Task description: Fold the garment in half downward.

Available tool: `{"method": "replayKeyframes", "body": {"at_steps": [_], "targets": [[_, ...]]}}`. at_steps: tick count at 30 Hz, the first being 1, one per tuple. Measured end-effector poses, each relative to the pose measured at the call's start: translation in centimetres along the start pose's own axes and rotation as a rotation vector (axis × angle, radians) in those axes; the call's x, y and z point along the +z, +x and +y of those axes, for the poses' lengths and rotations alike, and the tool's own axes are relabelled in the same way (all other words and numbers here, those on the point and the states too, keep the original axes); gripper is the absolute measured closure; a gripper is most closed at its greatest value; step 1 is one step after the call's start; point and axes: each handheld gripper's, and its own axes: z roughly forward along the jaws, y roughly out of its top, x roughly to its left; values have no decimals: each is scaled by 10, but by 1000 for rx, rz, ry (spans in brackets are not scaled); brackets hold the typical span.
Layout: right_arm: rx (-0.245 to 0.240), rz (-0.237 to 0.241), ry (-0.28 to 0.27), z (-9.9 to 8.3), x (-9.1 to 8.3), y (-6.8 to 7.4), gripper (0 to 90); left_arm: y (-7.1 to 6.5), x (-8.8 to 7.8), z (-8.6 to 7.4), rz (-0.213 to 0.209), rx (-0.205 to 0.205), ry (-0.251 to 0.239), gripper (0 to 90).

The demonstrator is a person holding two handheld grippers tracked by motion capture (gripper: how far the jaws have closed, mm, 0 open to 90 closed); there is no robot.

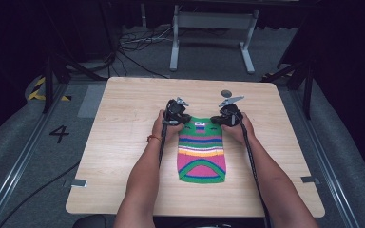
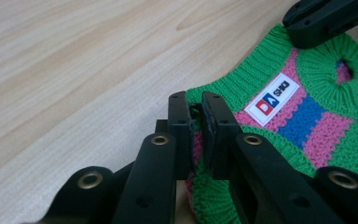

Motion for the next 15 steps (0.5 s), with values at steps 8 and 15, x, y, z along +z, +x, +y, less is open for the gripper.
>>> {"method": "replayKeyframes", "body": {"at_steps": [8, 15], "targets": [[2, -29, -62, 5, -12, -6, 863, -4, -3, 17, 37, 25, -22, 834], [-11, -51, -119, 16, -26, -9, 863, -10, -16, 37, 75, 80, -53, 833]]}}
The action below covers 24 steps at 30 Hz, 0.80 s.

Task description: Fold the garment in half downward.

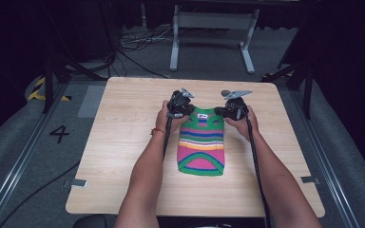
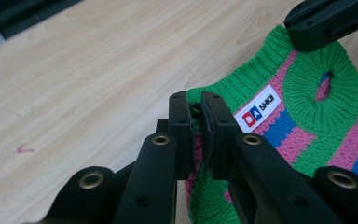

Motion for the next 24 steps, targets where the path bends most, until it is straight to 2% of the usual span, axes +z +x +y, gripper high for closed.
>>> {"method": "replayKeyframes", "body": {"at_steps": [6, 13, 17, 18, 20, 22, 24], "targets": [[-46, -26, -40, 10, -12, 1, 863, -1, -13, 10, 16, 32, -24, 833], [-71, 33, -82, 12, -28, 8, 862, -6, -30, 1, -2, 63, -55, 826], [-95, 58, -79, 8, -34, 12, 862, -9, -38, -5, -12, 79, -66, 823], [-105, 78, -64, 6, -38, 16, 862, -13, -41, -10, -27, 92, -68, 824], [-121, 85, -62, 4, -41, 20, 862, -16, -45, -14, -38, 107, -77, 826], [-125, 93, -63, 3, -42, 21, 862, -18, -48, -16, -49, 106, -77, 826], [-139, 112, -57, -2, -46, 27, 862, -23, -55, -21, -63, 135, -74, 828]]}}
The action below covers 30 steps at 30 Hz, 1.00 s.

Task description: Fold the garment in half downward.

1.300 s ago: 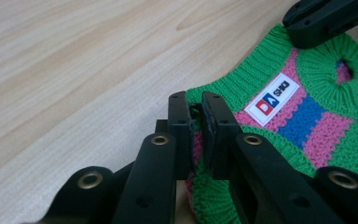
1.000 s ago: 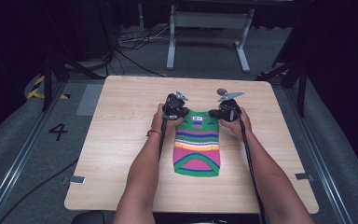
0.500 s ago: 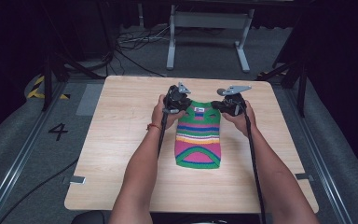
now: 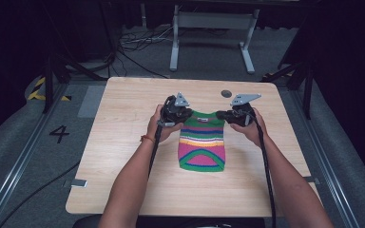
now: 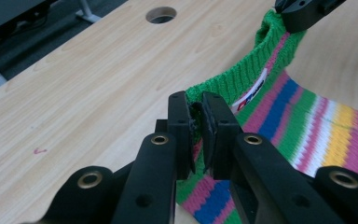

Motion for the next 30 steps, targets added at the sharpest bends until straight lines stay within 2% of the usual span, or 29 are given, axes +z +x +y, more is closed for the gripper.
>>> {"method": "replayKeyframes", "body": {"at_steps": [4, 5, 6, 7, 15, 18, 23, 25, 30], "targets": [[-14, 24, -6, -4, -5, 7, 862, -8, -7, -4, -20, 29, 4, 834], [-17, 43, -9, -7, -9, 12, 862, -14, -11, -7, -31, 57, 19, 835], [-17, 43, -9, -7, -9, 12, 862, -14, -11, -7, -31, 57, 19, 839], [-27, 57, -5, -9, -11, 17, 861, -19, -13, -10, -45, 76, 24, 842], [-73, 100, -1, -18, -19, 36, 860, -33, -23, -20, -73, 100, 19, 843], [-91, 105, 9, -23, -23, 45, 861, -41, -27, -24, -83, 130, 24, 846], [-128, 128, 34, -30, -27, 58, 860, -50, -31, -31, -113, 147, 29, 848], [-142, 136, 43, -33, -29, 64, 861, -57, -34, -33, -123, 181, 47, 848], [-170, 161, 63, -41, -33, 77, 861, -72, -37, -39, -154, 211, 66, 851]]}}
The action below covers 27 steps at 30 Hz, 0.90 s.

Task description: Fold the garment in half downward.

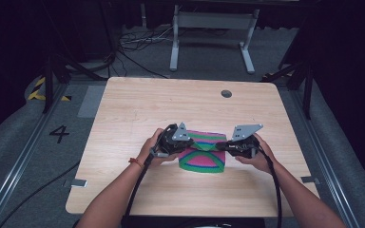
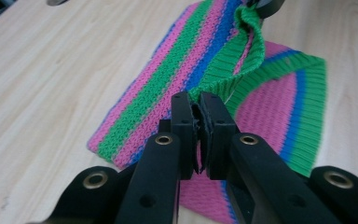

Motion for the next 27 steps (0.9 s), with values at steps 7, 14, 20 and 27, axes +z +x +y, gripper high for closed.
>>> {"method": "replayKeyframes", "body": {"at_steps": [7, 14, 20, 27], "targets": [[-8, 47, 48, -13, 3, 17, 857, -17, 2, -9, -50, 50, 60, 851], [-19, 72, 108, -21, 11, 29, 847, -25, 9, -17, -68, 68, 106, 844], [-13, 71, 119, -28, 9, 34, 830, -30, 12, -22, -112, 81, 131, 822], [-16, 55, 118, -34, 10, 38, 824, -37, 13, -26, -121, 76, 116, 746]]}}
